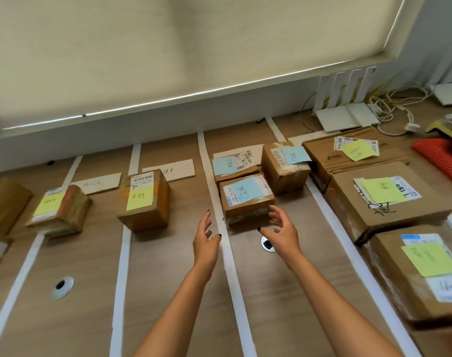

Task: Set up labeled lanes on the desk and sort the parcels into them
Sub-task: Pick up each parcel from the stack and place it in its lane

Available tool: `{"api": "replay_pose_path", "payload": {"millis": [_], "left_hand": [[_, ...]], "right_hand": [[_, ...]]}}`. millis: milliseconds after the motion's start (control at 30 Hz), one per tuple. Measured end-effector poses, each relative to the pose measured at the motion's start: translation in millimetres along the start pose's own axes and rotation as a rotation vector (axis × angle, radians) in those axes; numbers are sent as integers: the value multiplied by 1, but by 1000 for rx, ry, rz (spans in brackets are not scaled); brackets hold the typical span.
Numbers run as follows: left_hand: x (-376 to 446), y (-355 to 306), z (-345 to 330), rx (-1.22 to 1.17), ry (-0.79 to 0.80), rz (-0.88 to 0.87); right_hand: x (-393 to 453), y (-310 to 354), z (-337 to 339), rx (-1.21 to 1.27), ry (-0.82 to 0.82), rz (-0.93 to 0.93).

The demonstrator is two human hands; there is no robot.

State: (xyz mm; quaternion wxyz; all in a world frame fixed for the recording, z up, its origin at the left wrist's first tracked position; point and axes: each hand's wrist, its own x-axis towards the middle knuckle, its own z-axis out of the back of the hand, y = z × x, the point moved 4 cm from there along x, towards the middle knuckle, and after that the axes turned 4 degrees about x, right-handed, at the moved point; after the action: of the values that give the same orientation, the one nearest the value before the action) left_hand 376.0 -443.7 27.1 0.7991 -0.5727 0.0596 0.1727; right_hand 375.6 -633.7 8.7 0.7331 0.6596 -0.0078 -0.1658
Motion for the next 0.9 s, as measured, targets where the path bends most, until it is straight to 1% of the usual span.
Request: {"api": "replay_pose_path", "payload": {"millis": [133,400,533,700,900], "left_hand": [[-29,-5,31,21,2,-31],[-92,-12,120,-45,-27,-122],[-119,-7,184,-59,-15,-181],[-147,5,274,-16,2,-265],[-183,24,386,-19,-32,-324]], "right_hand": [[-38,18,-17,-54,39,19],[-127,79,-76,-126,149,179],[-181,103,-124,-158,188,263],[-251,134,-195,-182,160,342],[-325,159,-281,-183,198,407]]}}
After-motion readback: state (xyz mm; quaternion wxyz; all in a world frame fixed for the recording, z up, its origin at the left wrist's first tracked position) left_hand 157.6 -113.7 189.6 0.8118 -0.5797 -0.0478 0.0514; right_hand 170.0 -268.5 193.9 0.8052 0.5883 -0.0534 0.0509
